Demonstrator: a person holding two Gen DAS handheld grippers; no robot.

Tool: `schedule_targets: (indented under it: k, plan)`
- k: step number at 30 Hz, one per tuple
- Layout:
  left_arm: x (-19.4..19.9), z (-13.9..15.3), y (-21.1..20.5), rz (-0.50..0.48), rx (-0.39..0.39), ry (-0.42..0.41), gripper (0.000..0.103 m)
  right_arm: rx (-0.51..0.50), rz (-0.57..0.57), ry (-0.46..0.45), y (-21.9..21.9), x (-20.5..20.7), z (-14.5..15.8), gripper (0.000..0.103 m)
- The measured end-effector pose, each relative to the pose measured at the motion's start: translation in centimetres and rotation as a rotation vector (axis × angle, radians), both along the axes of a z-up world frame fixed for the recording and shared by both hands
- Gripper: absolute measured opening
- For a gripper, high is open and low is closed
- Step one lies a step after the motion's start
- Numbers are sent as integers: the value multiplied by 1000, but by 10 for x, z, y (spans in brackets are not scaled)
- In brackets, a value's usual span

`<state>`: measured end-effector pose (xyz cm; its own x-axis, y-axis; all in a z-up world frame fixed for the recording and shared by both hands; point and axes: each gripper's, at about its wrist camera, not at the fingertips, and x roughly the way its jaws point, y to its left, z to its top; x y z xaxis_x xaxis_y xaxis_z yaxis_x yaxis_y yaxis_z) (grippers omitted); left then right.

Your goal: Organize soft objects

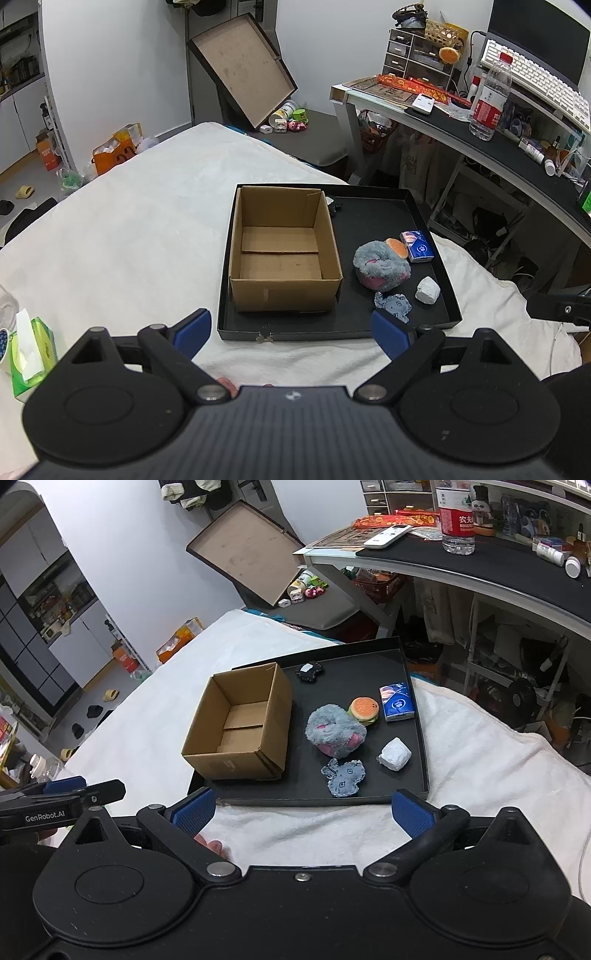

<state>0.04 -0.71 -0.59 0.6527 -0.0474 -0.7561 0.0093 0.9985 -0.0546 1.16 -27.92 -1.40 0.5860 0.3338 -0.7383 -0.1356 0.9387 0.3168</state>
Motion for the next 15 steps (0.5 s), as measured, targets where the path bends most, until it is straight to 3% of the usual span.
schedule_targets:
  k: [15]
  plan:
    - [3, 3, -5, -3, 7, -4, 93, -6, -15, 6, -8, 2, -4, 103]
